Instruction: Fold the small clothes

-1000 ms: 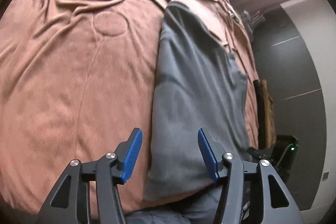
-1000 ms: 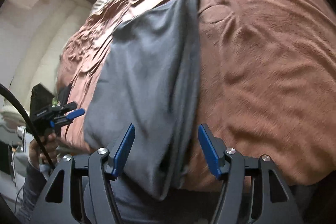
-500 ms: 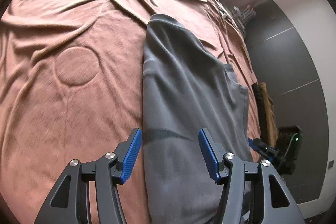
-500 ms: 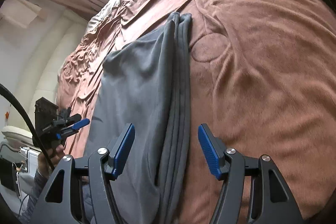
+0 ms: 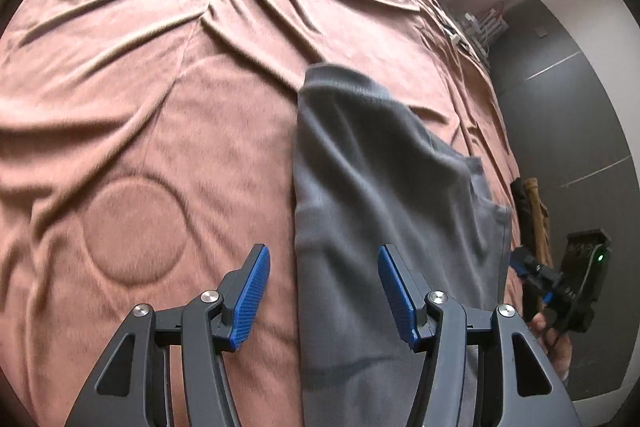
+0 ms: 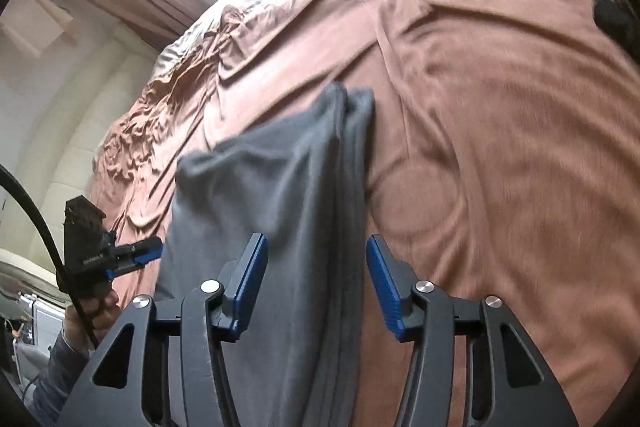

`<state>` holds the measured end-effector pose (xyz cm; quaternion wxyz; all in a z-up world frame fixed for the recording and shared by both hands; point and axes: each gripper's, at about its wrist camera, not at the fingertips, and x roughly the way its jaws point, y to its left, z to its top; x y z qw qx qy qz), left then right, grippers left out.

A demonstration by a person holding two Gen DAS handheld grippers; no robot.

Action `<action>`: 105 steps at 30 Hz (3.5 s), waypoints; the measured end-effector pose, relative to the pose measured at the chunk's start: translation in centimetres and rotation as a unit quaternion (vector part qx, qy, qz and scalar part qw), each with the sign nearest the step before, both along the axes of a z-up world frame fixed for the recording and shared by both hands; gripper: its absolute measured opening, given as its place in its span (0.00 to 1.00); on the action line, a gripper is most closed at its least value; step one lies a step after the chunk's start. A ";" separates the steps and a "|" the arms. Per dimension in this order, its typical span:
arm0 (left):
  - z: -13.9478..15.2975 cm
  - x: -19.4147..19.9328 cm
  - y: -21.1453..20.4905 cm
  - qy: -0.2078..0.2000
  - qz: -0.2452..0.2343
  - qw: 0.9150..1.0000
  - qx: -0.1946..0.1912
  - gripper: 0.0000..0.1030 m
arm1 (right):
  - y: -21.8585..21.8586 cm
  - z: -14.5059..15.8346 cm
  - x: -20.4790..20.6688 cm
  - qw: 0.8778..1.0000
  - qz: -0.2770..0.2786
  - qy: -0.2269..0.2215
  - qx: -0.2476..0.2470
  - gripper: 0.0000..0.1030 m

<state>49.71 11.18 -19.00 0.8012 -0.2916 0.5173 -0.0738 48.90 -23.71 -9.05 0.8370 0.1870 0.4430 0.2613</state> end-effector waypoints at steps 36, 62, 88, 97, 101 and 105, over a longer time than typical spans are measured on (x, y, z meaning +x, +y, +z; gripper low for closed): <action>-1.1 7.6 0.3 -0.032 0.023 0.999 0.021 0.56 | 4.2 -0.9 8.6 0.996 -0.031 -0.006 -0.080 0.00; -1.6 2.9 0.4 -0.002 0.013 0.998 -0.062 0.56 | -3.2 -2.1 3.6 0.995 0.004 0.050 0.085 0.57; -3.4 6.5 0.6 0.002 0.008 0.993 -0.119 0.22 | 1.2 -6.9 10.1 0.984 0.071 0.117 0.118 0.35; -0.1 5.6 0.2 -0.029 -0.005 0.995 -0.100 0.09 | 2.7 -2.8 7.6 0.995 0.074 0.062 0.039 0.11; 3.1 4.2 0.1 -0.056 -0.011 0.994 -0.090 0.09 | 3.3 0.2 5.2 0.997 0.074 0.031 0.019 0.11; 6.1 2.6 -0.1 -0.079 -0.017 0.993 -0.084 0.09 | 2.8 2.6 2.9 0.997 0.069 0.011 0.015 0.11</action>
